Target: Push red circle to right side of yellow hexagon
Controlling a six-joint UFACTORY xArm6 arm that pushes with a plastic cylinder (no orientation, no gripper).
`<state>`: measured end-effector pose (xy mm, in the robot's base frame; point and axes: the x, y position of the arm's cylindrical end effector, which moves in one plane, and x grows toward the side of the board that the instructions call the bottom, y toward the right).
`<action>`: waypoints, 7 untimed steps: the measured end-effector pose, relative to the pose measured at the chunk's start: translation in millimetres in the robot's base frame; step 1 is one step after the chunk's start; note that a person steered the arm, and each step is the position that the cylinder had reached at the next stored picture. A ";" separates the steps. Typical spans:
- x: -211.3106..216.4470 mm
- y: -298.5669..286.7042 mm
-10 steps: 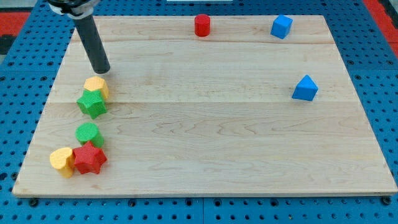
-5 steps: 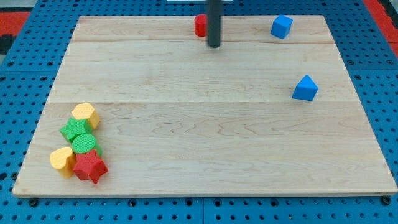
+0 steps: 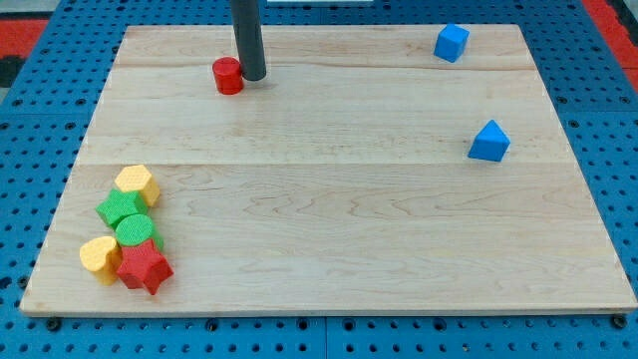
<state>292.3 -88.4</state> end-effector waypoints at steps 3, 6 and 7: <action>-33.0 -1.0; -0.5 -84.0; 26.0 -64.9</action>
<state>318.4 -153.3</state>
